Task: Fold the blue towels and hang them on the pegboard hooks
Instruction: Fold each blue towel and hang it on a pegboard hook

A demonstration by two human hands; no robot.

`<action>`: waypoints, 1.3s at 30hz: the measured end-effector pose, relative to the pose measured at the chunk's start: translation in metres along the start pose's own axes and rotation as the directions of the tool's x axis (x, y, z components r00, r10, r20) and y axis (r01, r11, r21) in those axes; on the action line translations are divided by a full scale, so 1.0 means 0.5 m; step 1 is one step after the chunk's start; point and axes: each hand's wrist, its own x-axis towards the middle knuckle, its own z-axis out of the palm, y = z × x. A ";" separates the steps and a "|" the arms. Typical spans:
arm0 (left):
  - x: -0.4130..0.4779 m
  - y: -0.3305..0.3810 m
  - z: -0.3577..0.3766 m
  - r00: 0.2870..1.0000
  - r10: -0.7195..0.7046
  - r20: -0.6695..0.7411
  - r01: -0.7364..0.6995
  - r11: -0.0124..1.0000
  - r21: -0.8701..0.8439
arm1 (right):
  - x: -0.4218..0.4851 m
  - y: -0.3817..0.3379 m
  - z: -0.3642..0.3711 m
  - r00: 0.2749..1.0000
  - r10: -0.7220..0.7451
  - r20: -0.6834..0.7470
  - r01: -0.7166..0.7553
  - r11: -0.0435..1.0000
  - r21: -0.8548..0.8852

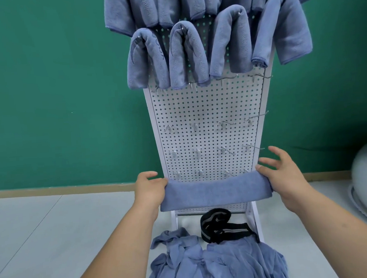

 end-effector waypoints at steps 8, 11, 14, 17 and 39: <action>-0.013 0.014 -0.005 0.971 0.182 0.154 -0.200 0.973 0.112 | -0.006 -0.009 -0.012 0.983 -0.124 0.139 0.150 0.968 -0.200; -0.017 0.010 -0.007 0.915 0.290 0.281 -0.361 0.899 0.248 | -0.013 -0.010 -0.023 0.944 -0.179 0.278 0.282 0.876 -0.391; -0.017 -0.001 -0.006 0.800 0.374 0.468 -0.576 0.695 0.429 | -0.010 -0.001 -0.028 0.905 -0.212 0.369 0.413 0.648 -0.640; -0.018 -0.002 -0.001 0.777 0.404 0.484 -0.627 0.570 0.531 | 0.000 0.010 -0.031 0.902 -0.266 0.340 0.432 0.547 -0.717; -0.023 0.016 0.002 0.882 0.444 0.156 -0.462 0.755 0.465 | -0.018 -0.023 -0.015 0.989 -0.149 -0.003 0.139 0.932 -0.336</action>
